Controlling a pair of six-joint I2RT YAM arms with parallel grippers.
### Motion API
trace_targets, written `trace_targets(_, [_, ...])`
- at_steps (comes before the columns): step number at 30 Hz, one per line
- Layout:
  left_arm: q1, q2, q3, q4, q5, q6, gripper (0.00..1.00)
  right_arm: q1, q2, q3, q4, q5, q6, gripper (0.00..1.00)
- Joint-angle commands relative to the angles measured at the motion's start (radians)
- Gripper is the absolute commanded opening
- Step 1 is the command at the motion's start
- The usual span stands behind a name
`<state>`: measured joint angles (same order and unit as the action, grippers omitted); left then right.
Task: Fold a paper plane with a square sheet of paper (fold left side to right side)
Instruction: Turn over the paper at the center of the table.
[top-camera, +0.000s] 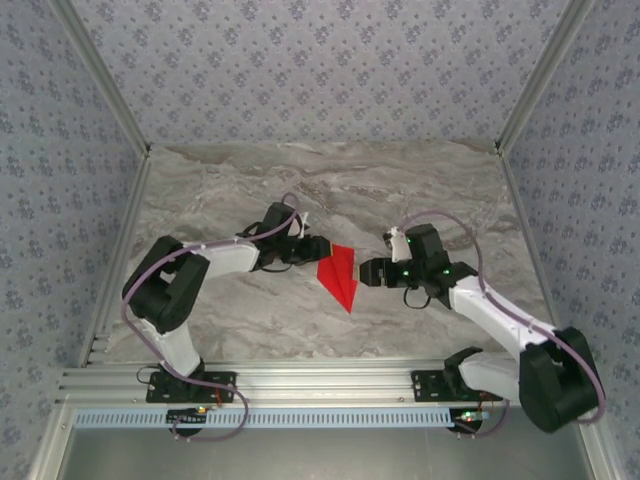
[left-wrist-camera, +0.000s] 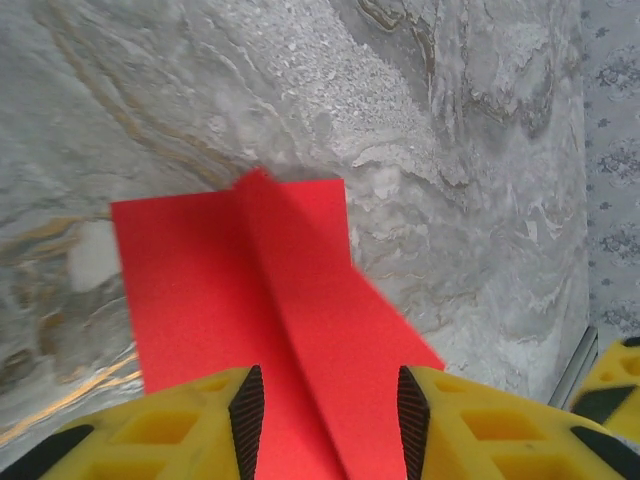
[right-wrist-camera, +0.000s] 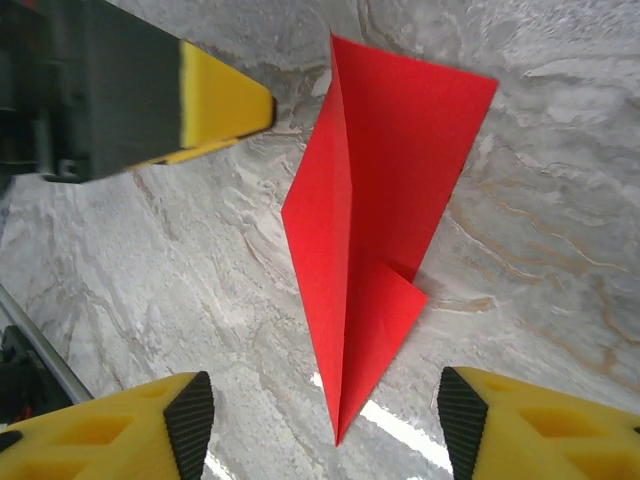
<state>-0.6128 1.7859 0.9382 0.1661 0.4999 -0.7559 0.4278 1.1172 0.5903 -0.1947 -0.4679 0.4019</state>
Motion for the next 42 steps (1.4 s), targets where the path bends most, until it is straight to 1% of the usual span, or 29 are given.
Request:
trace_targets(1, [-0.007,0.072,0.054,0.050,-0.019,-0.030,0.44,-0.006,-0.080,-0.031,-0.069,0.029,-0.026,0.67])
trace_targets(4, [-0.024,0.123,0.098,0.055,-0.001,-0.034,0.45,-0.009,-0.135,-0.052,-0.096,0.033,-0.023,0.69])
trace_targets(7, [-0.037,0.163,0.141,0.028,-0.006,-0.027,0.45,-0.019,-0.167,-0.073,-0.110,0.027,-0.018,0.70])
trace_targets(11, [-0.037,0.204,0.167,0.038,0.004,-0.039,0.44,-0.044,-0.187,-0.094,-0.105,-0.023,-0.011,0.70])
trace_targets(13, [-0.038,0.216,0.176,0.052,0.019,-0.049,0.39,-0.062,-0.189,-0.104,-0.092,-0.059,-0.002,0.71])
trace_targets(16, [-0.039,0.216,0.189,0.066,0.029,-0.054,0.27,-0.109,-0.191,-0.131,-0.041,-0.155,0.032,0.75])
trace_targets(18, [-0.038,0.197,0.192,0.070,0.029,-0.051,0.18,-0.150,-0.190,-0.156,0.019,-0.230,0.069,0.81])
trace_targets(21, [-0.034,0.146,0.183,0.076,0.029,-0.040,0.09,-0.204,-0.184,-0.193,0.112,-0.345,0.120,0.91])
trace_targets(23, [-0.028,0.100,0.172,0.082,0.034,-0.040,0.06,-0.232,-0.175,-0.211,0.172,-0.418,0.153,1.00])
trace_targets(27, [-0.014,-0.017,0.149,0.086,0.040,-0.049,0.03,-0.259,-0.132,-0.235,0.299,-0.519,0.219,1.00])
trace_targets(28, [-0.012,-0.043,0.146,0.084,0.039,-0.052,0.03,-0.259,-0.120,-0.236,0.326,-0.531,0.219,1.00])
trace_targets(29, [-0.011,-0.073,0.141,0.083,0.040,-0.056,0.03,-0.258,-0.108,-0.236,0.362,-0.549,0.259,1.00])
trace_targets(31, [-0.009,-0.121,0.140,0.080,0.040,-0.066,0.03,-0.257,-0.090,-0.244,0.472,-0.594,0.318,1.00])
trace_targets(33, [-0.009,-0.161,0.141,0.081,0.045,-0.079,0.03,-0.246,-0.079,-0.248,0.598,-0.609,0.381,1.00])
trace_targets(37, [-0.011,-0.216,0.142,0.112,0.065,-0.119,0.03,-0.205,-0.029,-0.219,0.696,-0.595,0.423,1.00])
trace_targets(42, [-0.024,-0.257,0.146,0.130,0.083,-0.141,0.03,-0.107,0.056,-0.172,0.803,-0.546,0.473,1.00])
